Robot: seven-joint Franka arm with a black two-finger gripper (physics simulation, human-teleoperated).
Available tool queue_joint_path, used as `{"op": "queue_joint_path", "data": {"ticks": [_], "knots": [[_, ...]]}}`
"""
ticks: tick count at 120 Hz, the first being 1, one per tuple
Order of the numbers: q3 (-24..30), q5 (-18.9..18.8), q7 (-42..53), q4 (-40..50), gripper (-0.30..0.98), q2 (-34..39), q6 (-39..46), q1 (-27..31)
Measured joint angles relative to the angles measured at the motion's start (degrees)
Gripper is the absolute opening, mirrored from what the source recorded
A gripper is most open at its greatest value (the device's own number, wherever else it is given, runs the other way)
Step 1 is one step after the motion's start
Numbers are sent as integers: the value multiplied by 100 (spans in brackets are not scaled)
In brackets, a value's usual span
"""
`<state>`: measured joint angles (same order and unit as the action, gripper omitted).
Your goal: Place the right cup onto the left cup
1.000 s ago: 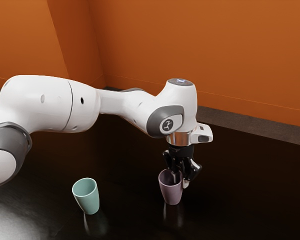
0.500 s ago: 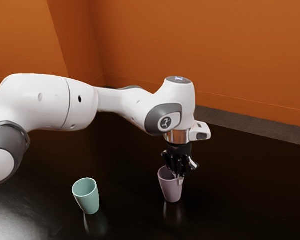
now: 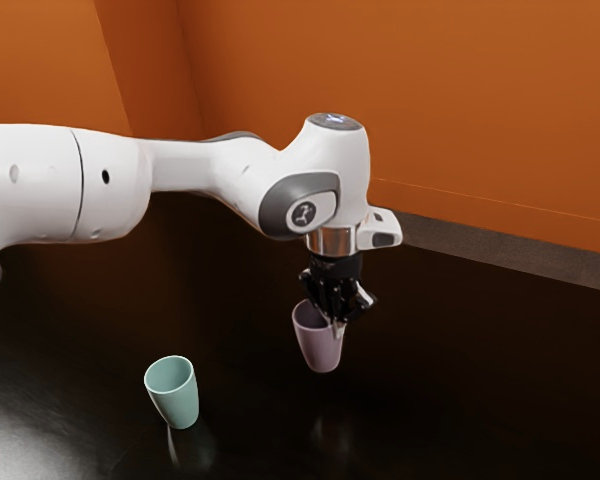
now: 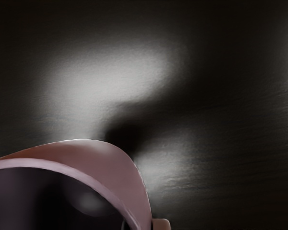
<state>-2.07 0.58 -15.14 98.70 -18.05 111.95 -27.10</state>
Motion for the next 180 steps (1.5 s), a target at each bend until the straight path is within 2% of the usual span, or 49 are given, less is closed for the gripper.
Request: {"op": "queue_joint_path", "data": {"ticks": [25, 53, 91, 106, 132, 150, 180], "knots": [[-21, -266, -189, 647, -10, 885, -111, -2], [-6, -345, -463, 1450, -10, 1703, -198, 143], [378, -385, -842, 2346, -10, 2676, -246, 699], [704, -390, -965, 2496, -10, 2812, -262, 1118], [1733, -341, -1125, 2680, -10, 3041, -279, 2378], [2030, -261, -1203, 2705, -10, 3078, -291, 2866], [2770, 83, -1300, 2882, -10, 3348, -419, 3783]]}}
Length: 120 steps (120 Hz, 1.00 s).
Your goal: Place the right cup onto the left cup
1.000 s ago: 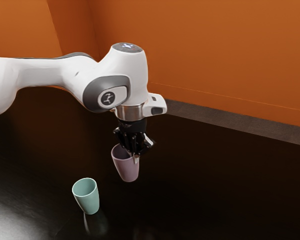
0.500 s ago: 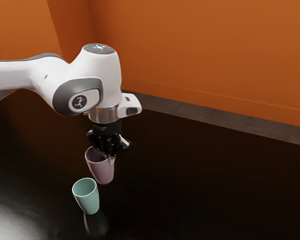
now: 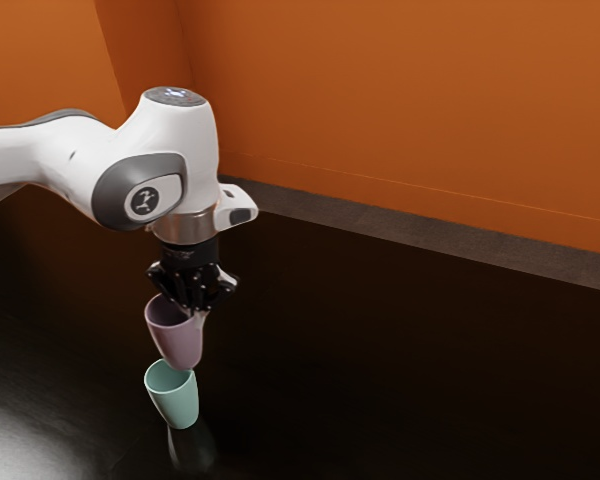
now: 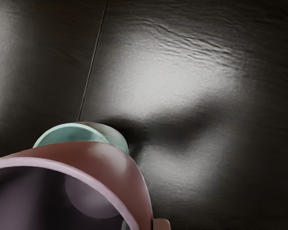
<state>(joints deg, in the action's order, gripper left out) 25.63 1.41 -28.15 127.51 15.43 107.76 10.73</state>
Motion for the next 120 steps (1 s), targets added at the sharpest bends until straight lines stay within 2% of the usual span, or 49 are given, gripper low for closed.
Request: {"op": "queue_joint_path", "data": {"ticks": [22, 63, 84, 120], "knots": [[555, 215, -48, 23, -10, 73, -99, 795], [1305, 521, -94, 21, -10, 67, -58, 1832], [1593, 750, -101, 138, -10, 209, -78, 2220], [1664, 925, -110, 223, -10, 317, -149, 2355]]}}
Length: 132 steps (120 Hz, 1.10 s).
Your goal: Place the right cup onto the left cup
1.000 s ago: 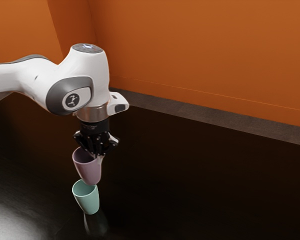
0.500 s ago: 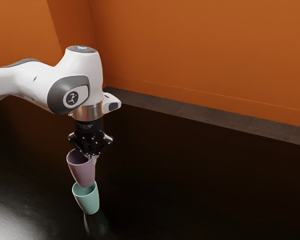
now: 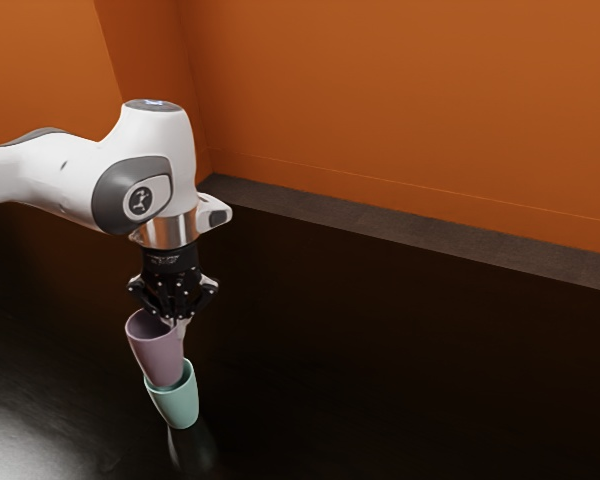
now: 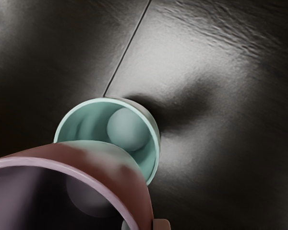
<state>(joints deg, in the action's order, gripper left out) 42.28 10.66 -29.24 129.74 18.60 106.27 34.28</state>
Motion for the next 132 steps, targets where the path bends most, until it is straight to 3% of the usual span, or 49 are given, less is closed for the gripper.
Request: {"op": "queue_joint_path", "data": {"ticks": [103, 132], "knots": [[-43, -131, 4, -87, -10, -369, 126, 25], [-44, -126, 10, -87, 33, -394, 182, 7]]}}
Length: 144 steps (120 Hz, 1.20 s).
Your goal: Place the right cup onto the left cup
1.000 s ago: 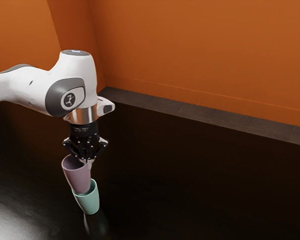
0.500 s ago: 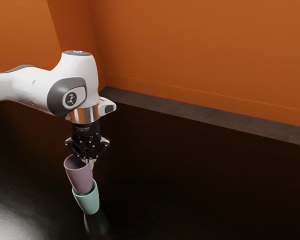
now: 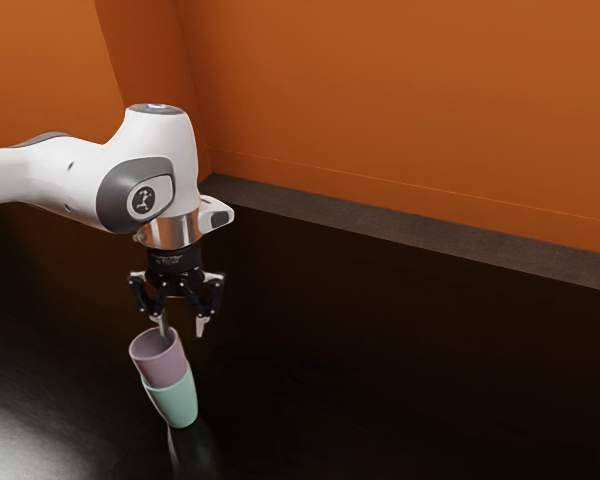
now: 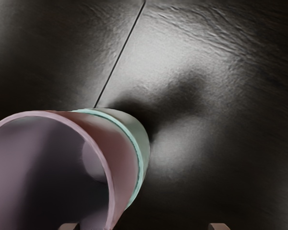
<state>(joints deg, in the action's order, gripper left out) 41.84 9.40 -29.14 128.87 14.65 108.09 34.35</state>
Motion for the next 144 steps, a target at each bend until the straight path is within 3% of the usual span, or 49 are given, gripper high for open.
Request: {"op": "queue_joint_path", "data": {"ticks": [19, 43, 70, 99, 144], "knots": [[-16, 0, 3, -81, 51, 35, 0, -24], [-198, 0, 6, -279, 62, 99, -84, -250], [-1440, -126, 64, -351, 66, 25, -128, -1409], [-2952, -559, 348, -705, 68, -87, -262, -2852], [-4337, -1016, 1186, -2247, 69, -686, -1105, -4160]]}}
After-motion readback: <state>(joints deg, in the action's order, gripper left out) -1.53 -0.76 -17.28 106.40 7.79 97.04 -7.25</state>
